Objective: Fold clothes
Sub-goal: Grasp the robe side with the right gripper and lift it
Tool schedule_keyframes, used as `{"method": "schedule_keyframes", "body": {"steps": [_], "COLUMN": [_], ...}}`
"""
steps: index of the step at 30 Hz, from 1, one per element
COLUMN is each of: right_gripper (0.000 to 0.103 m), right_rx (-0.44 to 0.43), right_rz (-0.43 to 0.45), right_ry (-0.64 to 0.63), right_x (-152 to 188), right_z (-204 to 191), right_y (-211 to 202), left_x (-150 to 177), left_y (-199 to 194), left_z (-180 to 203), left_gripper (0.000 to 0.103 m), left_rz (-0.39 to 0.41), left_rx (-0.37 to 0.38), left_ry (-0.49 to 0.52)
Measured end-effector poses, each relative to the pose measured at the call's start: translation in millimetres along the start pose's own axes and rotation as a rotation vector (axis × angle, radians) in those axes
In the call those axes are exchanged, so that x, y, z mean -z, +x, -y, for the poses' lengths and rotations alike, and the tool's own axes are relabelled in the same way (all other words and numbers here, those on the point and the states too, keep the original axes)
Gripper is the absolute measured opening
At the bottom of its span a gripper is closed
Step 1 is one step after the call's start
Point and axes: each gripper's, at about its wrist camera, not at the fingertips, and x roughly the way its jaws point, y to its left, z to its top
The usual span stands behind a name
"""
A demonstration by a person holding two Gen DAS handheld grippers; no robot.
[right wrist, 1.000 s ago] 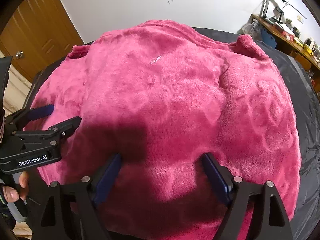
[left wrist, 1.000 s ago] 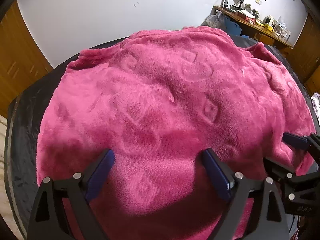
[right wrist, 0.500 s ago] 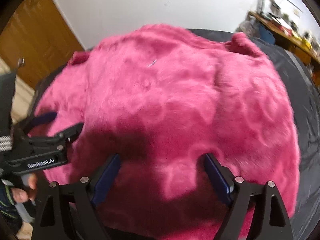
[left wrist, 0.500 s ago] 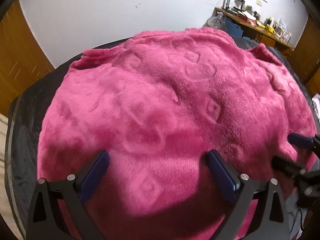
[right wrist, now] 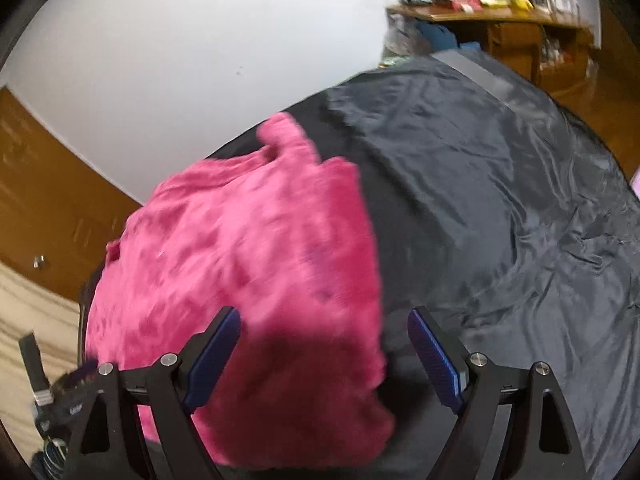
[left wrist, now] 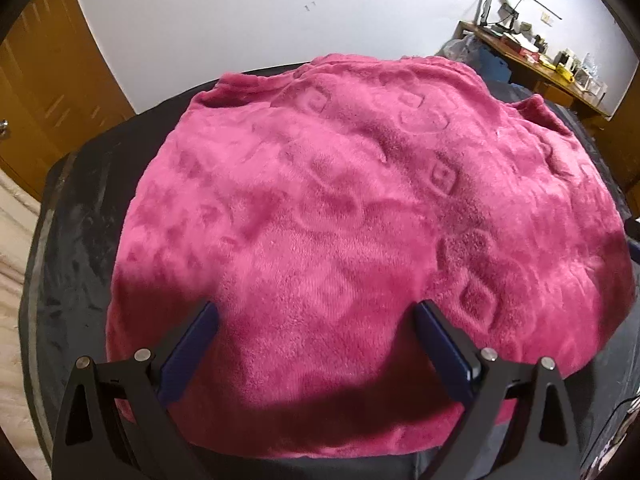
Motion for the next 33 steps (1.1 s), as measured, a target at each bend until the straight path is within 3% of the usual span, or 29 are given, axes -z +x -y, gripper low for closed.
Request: {"method": "schedule_keyframes", "body": {"steps": [13,23,25,28,33], "right_gripper": [0.087,0.089,0.094,0.102,0.103], "right_rx": [-0.219,-0.249,-0.258,-0.269,-0.177], "right_rz": [-0.115,-0.126,-0.120,-0.114,-0.132], "right_ry": [0.032,-0.025,-0.047,-0.098,-0.207], "right_x": [-26.5,-28.9,-27.2,-23.6,-17.3], "right_z": [29.5,25.1,23.2,17.8,-2.5], "right_y": [51.7,59.5,59.8,60.8,64.2], "left_x": [5.1,6.3,4.0,-0.7,-8.0], "left_y": [10.5,20.1,16.7,-0.1,-1.0], "left_z": [-2.1,-7.0,-8.9,-11.5,-16.7], "left_gripper": [0.101,0.102,0.102,0.102,0.102], "left_rz": [-0.067,-0.090,-0.088,-0.020,0.001], "left_rx": [-0.026,-0.010,-0.002,-0.006,-0.039], "left_ry": [-0.078,-0.112,-0.108,-0.092,-0.074]}}
